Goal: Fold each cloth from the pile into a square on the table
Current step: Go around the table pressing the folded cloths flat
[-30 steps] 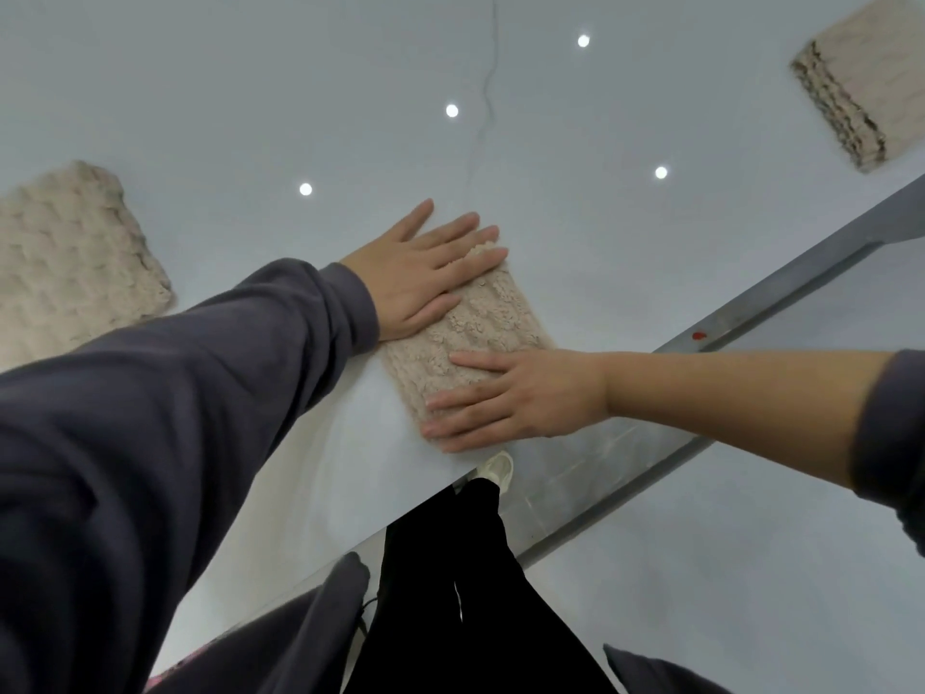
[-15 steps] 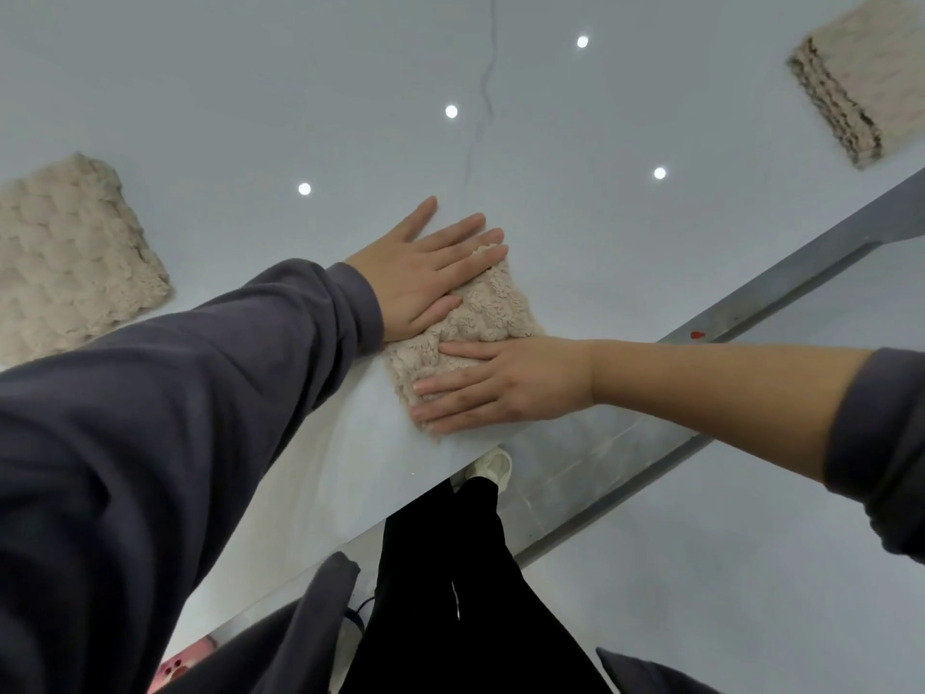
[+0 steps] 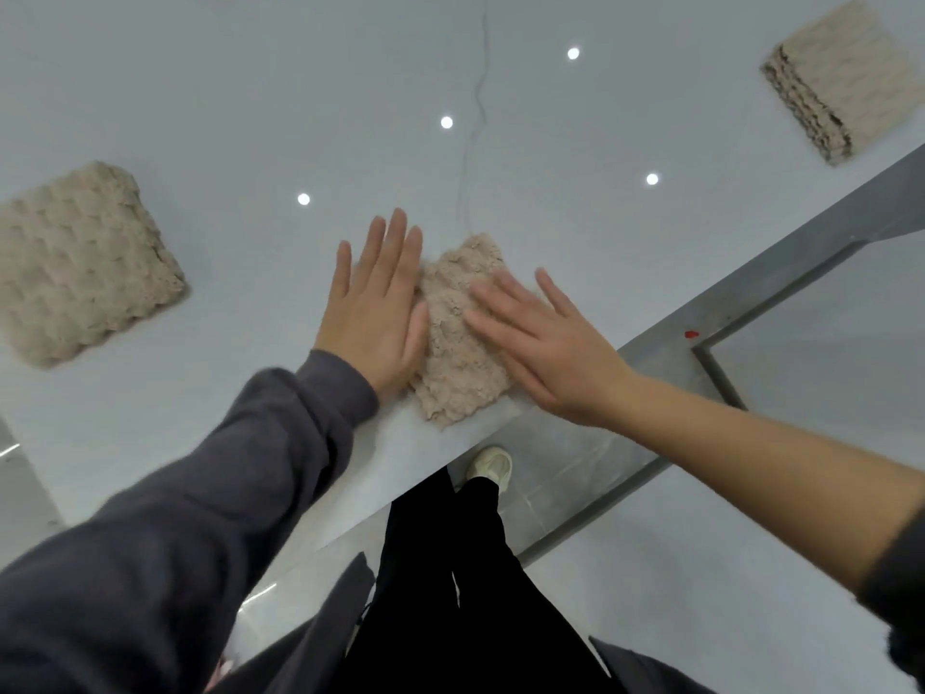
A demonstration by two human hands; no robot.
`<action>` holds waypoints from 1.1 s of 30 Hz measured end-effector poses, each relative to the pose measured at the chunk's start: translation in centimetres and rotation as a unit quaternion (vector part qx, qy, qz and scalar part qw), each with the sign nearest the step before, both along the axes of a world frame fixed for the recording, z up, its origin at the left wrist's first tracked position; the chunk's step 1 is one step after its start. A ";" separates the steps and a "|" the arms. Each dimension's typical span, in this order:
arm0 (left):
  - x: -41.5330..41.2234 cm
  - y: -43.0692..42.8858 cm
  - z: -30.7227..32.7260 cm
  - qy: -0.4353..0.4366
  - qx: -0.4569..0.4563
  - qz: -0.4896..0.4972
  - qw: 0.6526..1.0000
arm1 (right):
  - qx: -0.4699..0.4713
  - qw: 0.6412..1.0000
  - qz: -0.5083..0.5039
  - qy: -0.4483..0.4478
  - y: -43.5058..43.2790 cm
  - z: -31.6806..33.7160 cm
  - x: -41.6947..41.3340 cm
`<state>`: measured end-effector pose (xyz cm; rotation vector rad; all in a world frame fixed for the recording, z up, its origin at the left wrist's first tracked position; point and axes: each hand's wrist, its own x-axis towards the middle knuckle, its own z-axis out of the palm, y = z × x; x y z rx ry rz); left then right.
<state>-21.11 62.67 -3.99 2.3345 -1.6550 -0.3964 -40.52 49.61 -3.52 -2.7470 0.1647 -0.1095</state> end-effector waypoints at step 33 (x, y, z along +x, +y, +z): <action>-17.7 -14.7 2.3 0.029 0.083 0.090 0.992 | 0.111 0.942 -0.299 0.101 -12.6 0.2 -9.1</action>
